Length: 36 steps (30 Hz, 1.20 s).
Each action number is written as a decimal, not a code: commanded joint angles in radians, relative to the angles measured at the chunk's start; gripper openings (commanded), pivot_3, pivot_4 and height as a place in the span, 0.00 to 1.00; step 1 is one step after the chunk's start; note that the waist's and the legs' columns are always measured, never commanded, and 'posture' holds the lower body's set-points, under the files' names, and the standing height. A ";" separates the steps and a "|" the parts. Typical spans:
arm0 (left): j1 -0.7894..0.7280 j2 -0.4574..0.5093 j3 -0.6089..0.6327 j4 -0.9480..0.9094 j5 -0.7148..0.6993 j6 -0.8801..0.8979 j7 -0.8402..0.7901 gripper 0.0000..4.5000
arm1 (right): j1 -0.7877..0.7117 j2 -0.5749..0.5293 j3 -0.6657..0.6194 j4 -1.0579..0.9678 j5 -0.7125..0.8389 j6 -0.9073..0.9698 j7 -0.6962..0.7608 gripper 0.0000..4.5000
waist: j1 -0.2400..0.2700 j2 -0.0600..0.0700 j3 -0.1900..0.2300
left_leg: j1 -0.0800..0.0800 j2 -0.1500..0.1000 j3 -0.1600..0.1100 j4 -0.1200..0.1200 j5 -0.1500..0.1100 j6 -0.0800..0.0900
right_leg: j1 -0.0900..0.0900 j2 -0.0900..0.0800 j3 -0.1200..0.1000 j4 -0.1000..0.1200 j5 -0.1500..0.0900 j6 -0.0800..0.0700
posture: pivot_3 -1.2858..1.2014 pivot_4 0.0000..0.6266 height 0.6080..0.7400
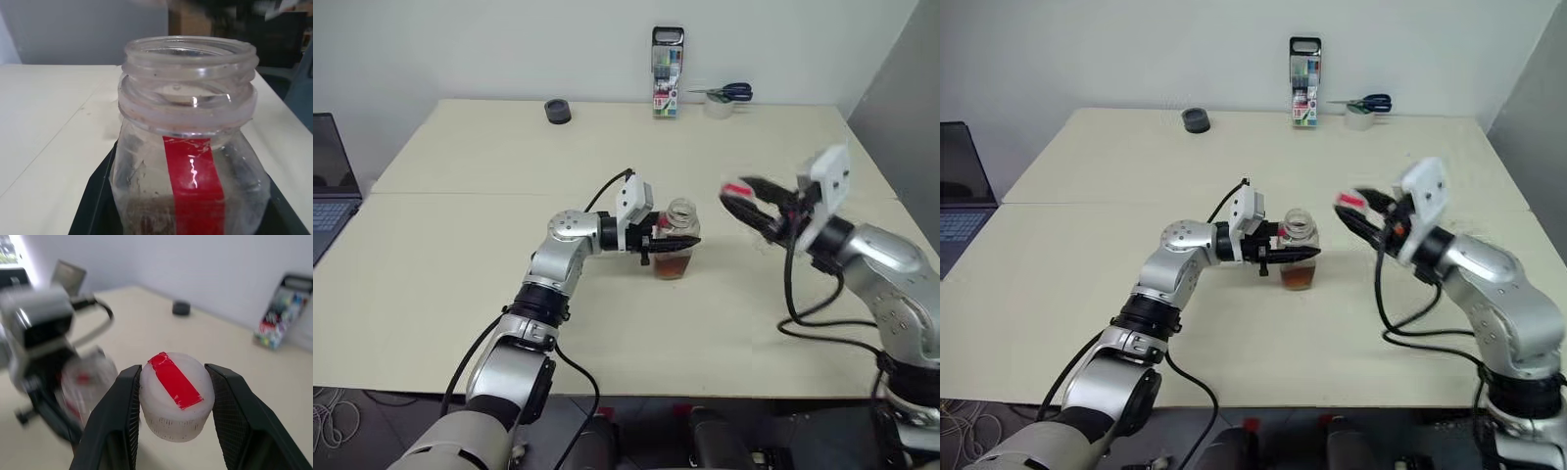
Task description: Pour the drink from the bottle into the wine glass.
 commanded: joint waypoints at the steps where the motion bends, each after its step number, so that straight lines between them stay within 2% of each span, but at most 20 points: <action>1: -0.003 0.010 0.027 -0.043 -0.020 -0.002 0.007 0.38 | 0.055 0.014 -0.034 -0.004 -0.020 -0.022 -0.031 0.38 | -0.003 0.000 0.000 | 0.000 0.000 0.001 0.000 0.000 0.000 | 0.000 0.000 0.001 0.001 0.000 0.000 | 0.52 0.24 1.00; 4: 0.009 0.045 0.047 -0.049 -0.020 0.001 0.007 0.38 | 0.147 0.019 0.021 0.097 -0.140 -0.090 -0.066 0.38 | -0.005 0.000 0.000 | 0.001 0.000 0.002 0.001 0.000 0.000 | 0.000 0.001 0.002 0.002 0.000 0.000 | 0.52 0.24 1.00; 7: 0.013 0.064 0.061 -0.060 -0.025 0.010 0.021 0.38 | 0.165 0.049 0.049 0.182 -0.174 -0.100 -0.079 0.38 | -0.010 0.000 0.000 | 0.002 0.001 0.002 0.000 0.000 0.000 | 0.001 0.002 0.002 0.002 0.000 0.000 | 0.52 0.24 1.00; 8: 0.015 0.068 0.063 -0.063 -0.026 0.013 0.025 0.38 | 0.167 0.051 0.058 0.200 -0.186 -0.106 -0.076 0.54 | -0.011 0.000 0.000 | 0.003 0.001 0.002 0.000 0.000 0.000 | 0.001 0.002 0.002 0.002 0.000 0.000 | 0.52 0.24 1.00; 14: 0.022 0.094 0.088 -0.067 -0.028 0.019 0.059 0.38 | 0.153 0.060 0.083 0.307 -0.236 -0.088 -0.079 0.98 | -0.011 0.000 0.000 | 0.003 0.001 0.001 0.000 0.000 0.000 | 0.001 0.002 0.002 0.002 0.000 0.000 | 0.52 0.24 1.00; 15: 0.021 0.097 0.093 -0.067 -0.028 0.020 0.065 0.38 | 0.154 0.054 0.086 0.304 -0.235 -0.075 -0.071 1.00 | -0.011 0.000 0.000 | 0.003 0.001 0.001 0.000 0.000 0.000 | 0.001 0.002 0.002 0.002 0.000 0.000 | 0.52 0.24 1.00; 22: 0.014 0.116 0.123 -0.046 -0.022 0.017 0.124 0.38 | 0.184 -0.060 0.110 0.267 -0.278 -0.067 -0.016 1.00 | 0.000 0.000 0.000 | 0.002 0.001 0.000 0.001 0.000 0.000 | 0.002 0.001 0.001 0.001 0.000 0.000 | 0.52 0.24 1.00; 27: 0.004 0.131 0.161 0.012 0.014 -0.009 0.252 0.38 | 0.170 -0.112 0.085 0.088 -0.196 -0.102 0.103 1.00 | 0.008 0.000 0.000 | 0.002 0.000 0.001 0.001 0.000 0.000 | 0.001 0.001 0.001 0.001 0.000 0.000 | 0.52 0.24 1.00; 32: -0.006 0.141 0.216 0.078 0.027 -0.013 0.380 0.38 | 0.095 -0.089 0.086 -0.052 -0.039 -0.017 0.171 1.00 | -0.001 0.000 0.000 | 0.002 0.002 0.000 0.001 0.000 0.000 | 0.001 0.002 0.001 0.001 0.000 0.000 | 0.52 0.24 1.00; 36: -0.006 0.172 0.277 0.133 0.048 -0.011 0.534 0.38 | -0.048 -0.020 0.199 -0.049 -0.018 0.028 0.165 1.00 | -0.006 0.000 0.000 | 0.002 0.002 0.000 0.001 0.000 0.000 | 0.001 0.002 0.000 0.001 0.000 0.000 | 0.52 0.24 1.00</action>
